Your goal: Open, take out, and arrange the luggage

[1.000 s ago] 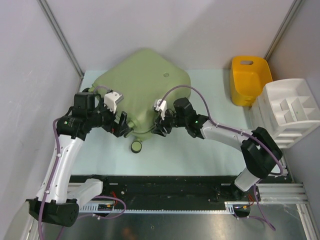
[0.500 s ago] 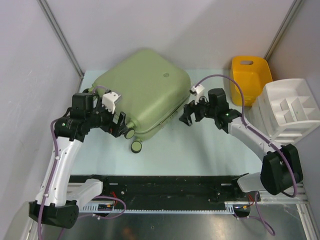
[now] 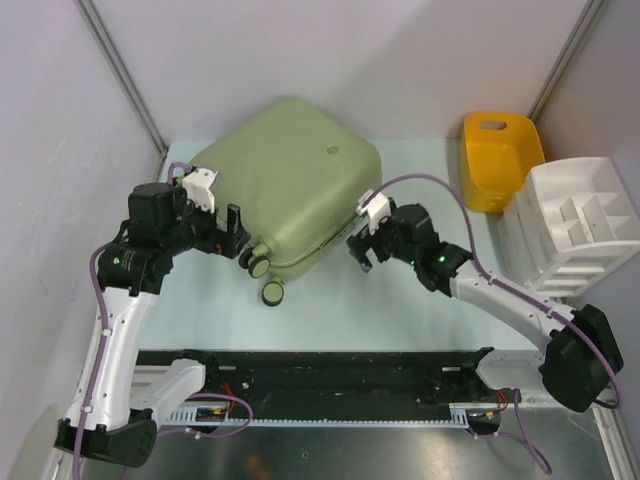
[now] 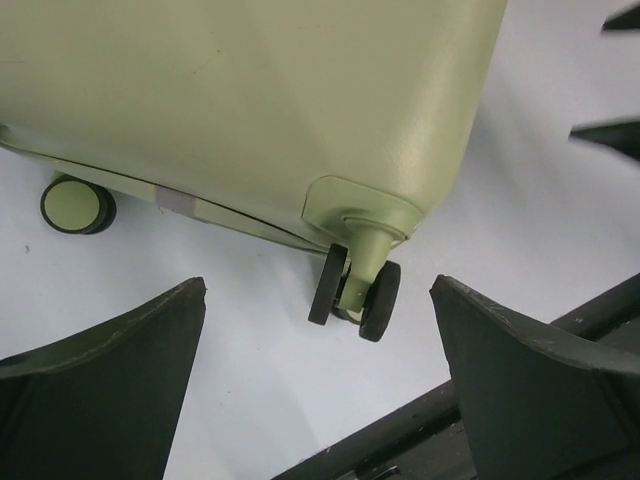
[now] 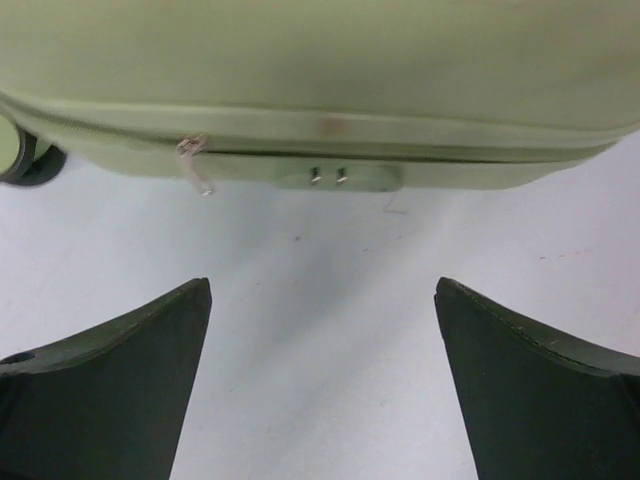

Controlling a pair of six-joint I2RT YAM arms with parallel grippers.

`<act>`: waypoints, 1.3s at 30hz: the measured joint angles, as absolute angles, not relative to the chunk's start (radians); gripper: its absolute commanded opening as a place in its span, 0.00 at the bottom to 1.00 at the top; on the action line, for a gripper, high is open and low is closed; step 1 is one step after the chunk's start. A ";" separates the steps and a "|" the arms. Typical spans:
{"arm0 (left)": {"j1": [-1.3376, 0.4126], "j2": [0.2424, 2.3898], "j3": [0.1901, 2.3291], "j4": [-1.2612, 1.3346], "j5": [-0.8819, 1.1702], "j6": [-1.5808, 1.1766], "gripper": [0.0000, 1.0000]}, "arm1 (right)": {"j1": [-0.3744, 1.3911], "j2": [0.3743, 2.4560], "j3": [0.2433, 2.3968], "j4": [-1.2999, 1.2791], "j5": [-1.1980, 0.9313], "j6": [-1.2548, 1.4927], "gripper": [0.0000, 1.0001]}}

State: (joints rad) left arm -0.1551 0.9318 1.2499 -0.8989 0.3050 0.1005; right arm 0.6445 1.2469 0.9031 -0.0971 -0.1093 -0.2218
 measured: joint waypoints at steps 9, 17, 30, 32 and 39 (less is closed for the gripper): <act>-0.155 0.935 1.253 -0.886 0.246 -0.028 1.00 | 0.964 1.355 0.805 0.078 0.214 -0.239 0.99; -0.155 0.936 1.252 -0.866 0.218 -0.078 1.00 | 1.081 1.480 0.794 0.306 0.385 -0.272 0.99; -0.155 0.920 1.203 -0.821 0.212 -0.098 1.00 | 1.112 1.658 0.812 0.400 0.599 -0.263 0.85; -0.155 0.913 1.181 -0.818 0.212 -0.099 1.00 | 1.113 1.681 0.815 0.448 0.627 -0.267 0.85; -0.155 0.908 1.152 -0.802 0.212 -0.099 1.00 | 1.118 1.768 0.820 0.623 0.699 -0.311 0.59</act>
State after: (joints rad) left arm -0.1547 0.9085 1.1519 -0.8021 0.2119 -0.0990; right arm 1.1183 1.7679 0.8200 0.6231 0.6994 -0.3111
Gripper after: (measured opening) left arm 0.996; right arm 0.783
